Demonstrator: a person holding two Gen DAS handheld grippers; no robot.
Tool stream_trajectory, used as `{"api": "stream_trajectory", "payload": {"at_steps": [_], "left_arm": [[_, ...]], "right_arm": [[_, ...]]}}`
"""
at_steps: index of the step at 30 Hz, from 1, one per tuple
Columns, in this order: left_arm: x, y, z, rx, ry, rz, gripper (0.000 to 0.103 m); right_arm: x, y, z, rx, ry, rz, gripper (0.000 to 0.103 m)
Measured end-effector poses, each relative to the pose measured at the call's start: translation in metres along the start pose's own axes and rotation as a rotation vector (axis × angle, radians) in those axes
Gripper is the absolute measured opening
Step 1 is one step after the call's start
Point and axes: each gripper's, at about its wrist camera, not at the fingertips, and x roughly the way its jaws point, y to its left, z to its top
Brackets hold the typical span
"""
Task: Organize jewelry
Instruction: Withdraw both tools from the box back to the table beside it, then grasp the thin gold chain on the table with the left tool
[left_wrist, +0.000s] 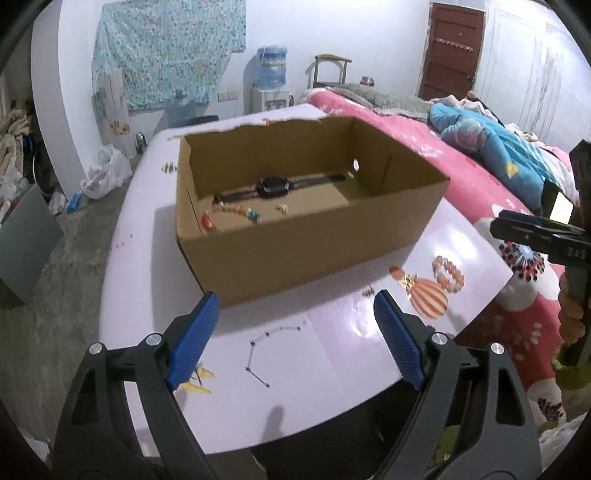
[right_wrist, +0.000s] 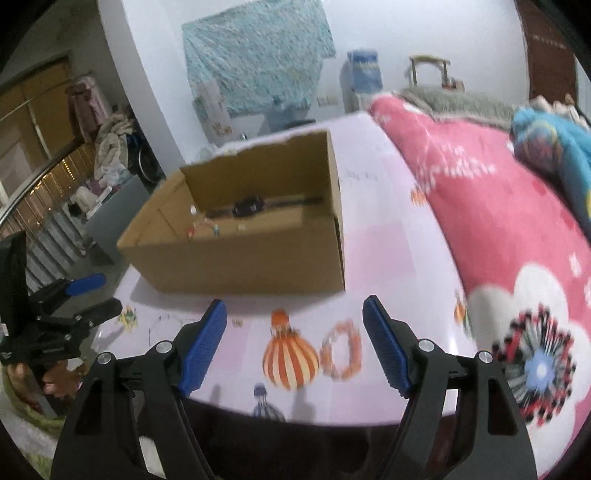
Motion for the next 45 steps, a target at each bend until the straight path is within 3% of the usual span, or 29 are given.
{"api": "stream_trajectory", "payload": {"at_steps": [7, 15, 26, 32, 39, 41, 45], "left_arm": [[0.029, -0.011, -0.022, 0.019, 0.069, 0.026, 0.082], [0.051, -0.021, -0.033, 0.049, 0.108, 0.035, 0.082], [0.07, -0.035, -0.029, 0.106, 0.066, 0.006, 0.08], [0.083, -0.047, -0.021, 0.162, 0.045, -0.056, 0.059], [0.107, -0.07, -0.01, 0.256, 0.059, -0.129, 0.037], [0.114, -0.075, -0.008, 0.269, 0.069, -0.139, 0.027], [0.126, -0.081, -0.008, 0.288, 0.097, -0.141, 0.017]], "right_arm": [[0.018, 0.008, -0.03, 0.009, 0.085, 0.038, 0.074], [0.053, 0.022, -0.041, 0.008, 0.172, 0.088, 0.074], [0.088, 0.023, -0.041, 0.035, 0.236, 0.109, 0.056], [0.096, 0.019, -0.043, 0.061, 0.239, 0.101, 0.045], [0.101, 0.008, -0.041, 0.094, 0.231, 0.096, 0.044], [0.101, 0.008, -0.041, 0.098, 0.229, 0.093, 0.043], [0.101, 0.008, -0.04, 0.105, 0.224, 0.09, 0.043]]}}
